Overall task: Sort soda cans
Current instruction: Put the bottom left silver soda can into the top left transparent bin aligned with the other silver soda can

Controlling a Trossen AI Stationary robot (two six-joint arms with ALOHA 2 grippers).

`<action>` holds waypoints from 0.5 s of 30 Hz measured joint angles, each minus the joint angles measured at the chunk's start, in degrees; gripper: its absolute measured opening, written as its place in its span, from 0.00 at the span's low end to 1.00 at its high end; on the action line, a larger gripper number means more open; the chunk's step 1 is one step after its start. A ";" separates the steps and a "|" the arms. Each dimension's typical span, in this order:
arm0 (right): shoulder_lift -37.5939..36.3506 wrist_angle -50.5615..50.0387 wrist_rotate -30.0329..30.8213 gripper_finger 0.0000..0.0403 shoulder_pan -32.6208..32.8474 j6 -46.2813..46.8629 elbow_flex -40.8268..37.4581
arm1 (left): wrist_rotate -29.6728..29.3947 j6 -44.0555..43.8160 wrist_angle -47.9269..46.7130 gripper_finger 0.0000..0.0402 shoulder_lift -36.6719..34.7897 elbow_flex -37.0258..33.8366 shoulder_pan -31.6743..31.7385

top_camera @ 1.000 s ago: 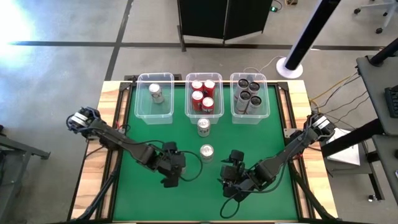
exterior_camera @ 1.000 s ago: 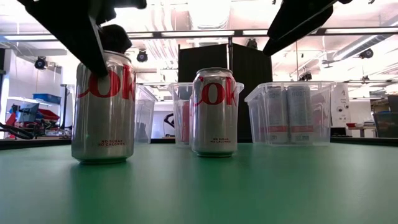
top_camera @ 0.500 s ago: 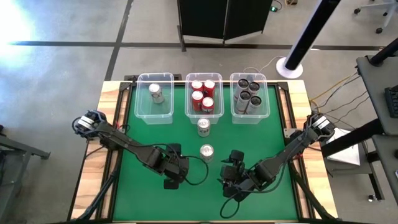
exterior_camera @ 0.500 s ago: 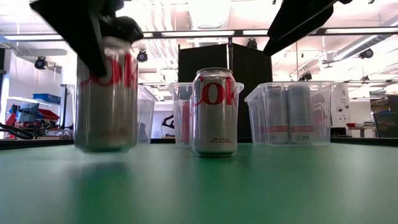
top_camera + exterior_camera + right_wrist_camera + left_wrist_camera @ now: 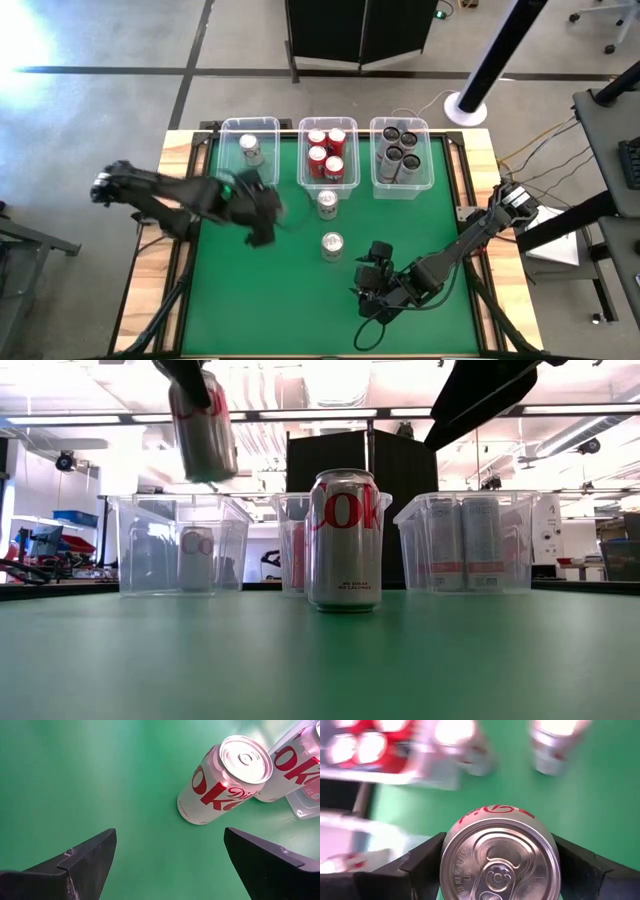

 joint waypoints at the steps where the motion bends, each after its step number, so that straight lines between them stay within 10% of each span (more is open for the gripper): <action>1: 0.00 0.00 0.00 0.90 0.00 0.00 0.00 | -0.54 0.18 -0.66 0.71 -1.81 0.12 2.05; 15: 0.00 0.00 0.02 0.90 -0.02 -0.04 -0.02 | 5.84 16.98 3.16 0.71 -10.14 -9.38 38.19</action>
